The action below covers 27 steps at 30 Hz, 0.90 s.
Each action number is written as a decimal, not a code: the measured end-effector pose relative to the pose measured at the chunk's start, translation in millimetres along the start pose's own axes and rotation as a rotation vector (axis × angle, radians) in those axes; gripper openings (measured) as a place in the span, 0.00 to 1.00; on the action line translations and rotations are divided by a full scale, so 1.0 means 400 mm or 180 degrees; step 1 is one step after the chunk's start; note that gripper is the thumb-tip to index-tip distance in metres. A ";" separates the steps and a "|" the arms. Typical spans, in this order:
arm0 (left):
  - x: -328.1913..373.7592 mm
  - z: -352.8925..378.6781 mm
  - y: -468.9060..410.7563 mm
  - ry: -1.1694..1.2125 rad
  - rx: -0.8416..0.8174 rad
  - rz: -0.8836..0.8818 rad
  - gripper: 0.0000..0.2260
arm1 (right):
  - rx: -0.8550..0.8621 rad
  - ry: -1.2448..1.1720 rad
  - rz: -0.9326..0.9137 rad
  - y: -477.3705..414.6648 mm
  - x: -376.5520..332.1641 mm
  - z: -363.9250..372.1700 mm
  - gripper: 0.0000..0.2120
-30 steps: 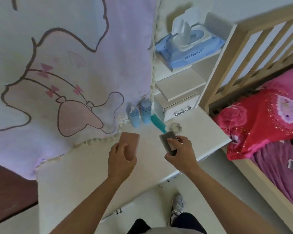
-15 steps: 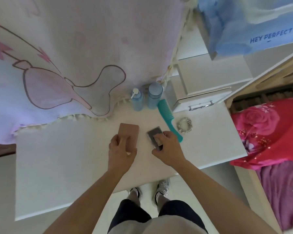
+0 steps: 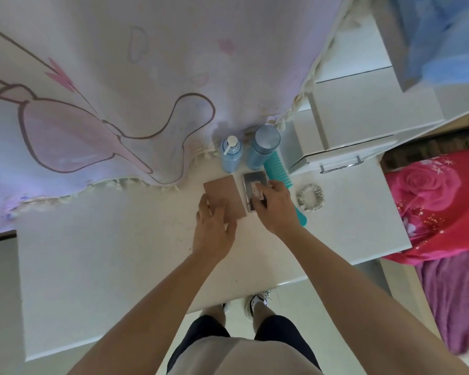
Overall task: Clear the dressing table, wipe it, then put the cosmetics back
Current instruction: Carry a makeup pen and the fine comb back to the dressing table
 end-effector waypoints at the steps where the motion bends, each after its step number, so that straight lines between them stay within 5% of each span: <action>1: 0.001 0.001 0.000 -0.0050 -0.0073 0.0065 0.23 | -0.0043 0.0025 -0.0017 -0.001 0.004 0.002 0.18; 6: -0.007 -0.029 -0.003 -0.0410 -0.0420 0.0098 0.26 | -0.0111 0.0141 -0.0093 0.016 0.003 -0.028 0.22; 12: -0.024 -0.171 0.061 -0.0869 0.0483 0.0208 0.25 | 0.0221 0.0325 -0.0402 0.068 -0.044 -0.107 0.16; 19: -0.134 -0.305 0.279 -0.1172 0.1529 -0.0423 0.25 | 0.0332 0.0599 -0.1931 0.128 -0.237 -0.061 0.19; 27: -0.379 -0.505 0.816 -0.0874 0.2754 -0.2049 0.27 | -0.0128 0.0434 -0.3603 0.369 -0.668 0.094 0.27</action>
Point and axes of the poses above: each hand's wrist, its own y-axis away from the middle knuckle, its own z-axis out of the palm, x = y × z, the point moved 7 cm from there along -y, towards the middle knuckle, and after that the axes turned 6 degrees about -z, right-handed, at the moved point
